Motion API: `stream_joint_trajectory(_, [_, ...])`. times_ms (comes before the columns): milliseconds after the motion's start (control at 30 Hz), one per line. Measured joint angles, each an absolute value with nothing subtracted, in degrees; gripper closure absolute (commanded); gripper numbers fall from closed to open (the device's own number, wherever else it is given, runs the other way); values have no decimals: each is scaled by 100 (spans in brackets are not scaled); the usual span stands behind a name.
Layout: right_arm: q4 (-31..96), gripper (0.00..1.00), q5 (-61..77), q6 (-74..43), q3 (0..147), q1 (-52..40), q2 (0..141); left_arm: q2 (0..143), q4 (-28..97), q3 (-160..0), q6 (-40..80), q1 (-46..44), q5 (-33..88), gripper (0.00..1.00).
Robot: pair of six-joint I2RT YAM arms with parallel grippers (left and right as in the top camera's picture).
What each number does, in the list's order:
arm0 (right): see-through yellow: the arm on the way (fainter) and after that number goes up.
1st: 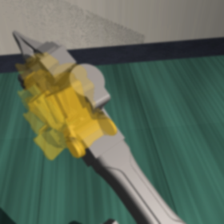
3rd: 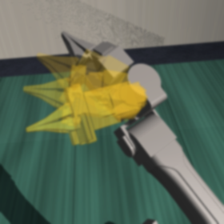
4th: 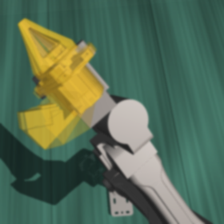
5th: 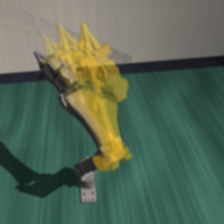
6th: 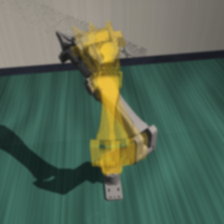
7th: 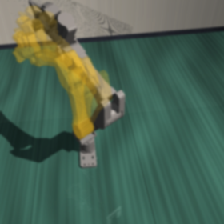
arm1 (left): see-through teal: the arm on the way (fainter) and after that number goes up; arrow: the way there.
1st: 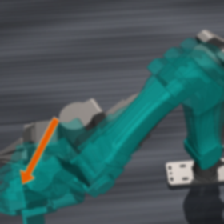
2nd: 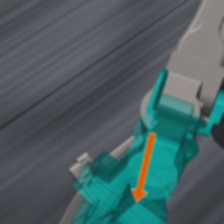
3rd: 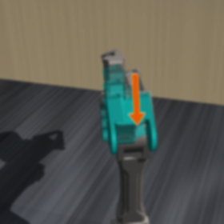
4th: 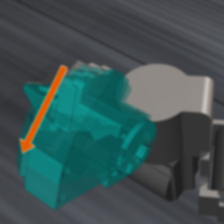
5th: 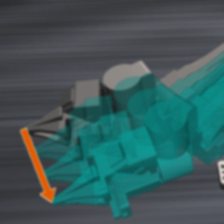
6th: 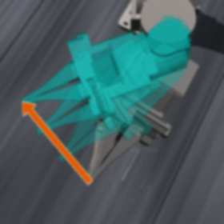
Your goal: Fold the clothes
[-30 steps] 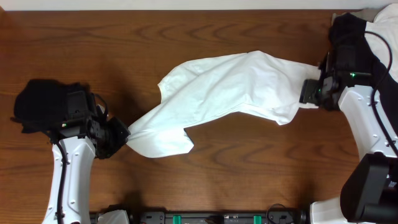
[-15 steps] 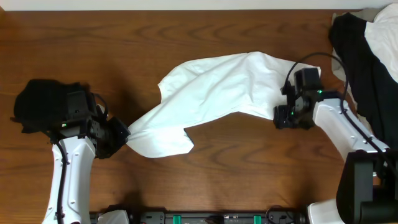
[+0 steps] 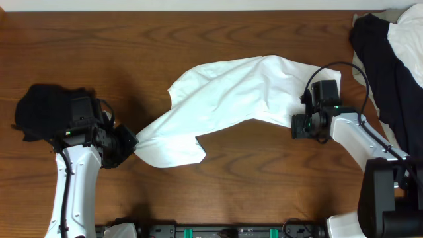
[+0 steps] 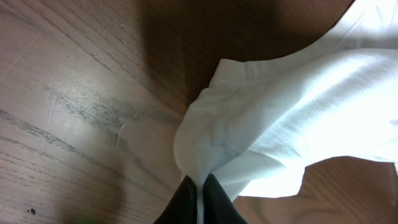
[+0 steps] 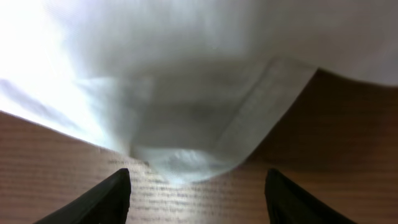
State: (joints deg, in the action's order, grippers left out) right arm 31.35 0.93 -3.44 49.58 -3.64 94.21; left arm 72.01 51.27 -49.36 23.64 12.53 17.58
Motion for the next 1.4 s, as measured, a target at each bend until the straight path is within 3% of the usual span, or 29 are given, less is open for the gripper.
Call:
stream_joint_trajectory(667, [2043, 48, 145, -5, 4425, -410, 9417, 7201, 5124, -4936, 2349, 1253, 1758, 92])
stream_joint_trajectory(733, [1940, 56, 137, 93, 4375, -412, 9404, 7201, 5120, -4936, 2349, 1253, 1758, 92])
stream_joint_trajectory(800, [1874, 77, 132, 165, 4342, -410, 9395, 7201, 5116, -4936, 2349, 1253, 1758, 92])
stream_joint_trajectory(900, [1855, 99, 148, 226, 4327, -412, 9386, 7201, 5103, -4936, 2349, 1253, 1761, 92])
stream_joint_trajectory(1133, [1968, 99, 130, 172, 4322, -412, 9356, 7201, 5103, -4936, 2349, 1253, 1761, 92])
stream_joint_trajectory(1400, [4101, 99, -1483, -1426, 4259, -287, 8967, 7201, 4998, -4936, 2351, 1251, 1761, 92])
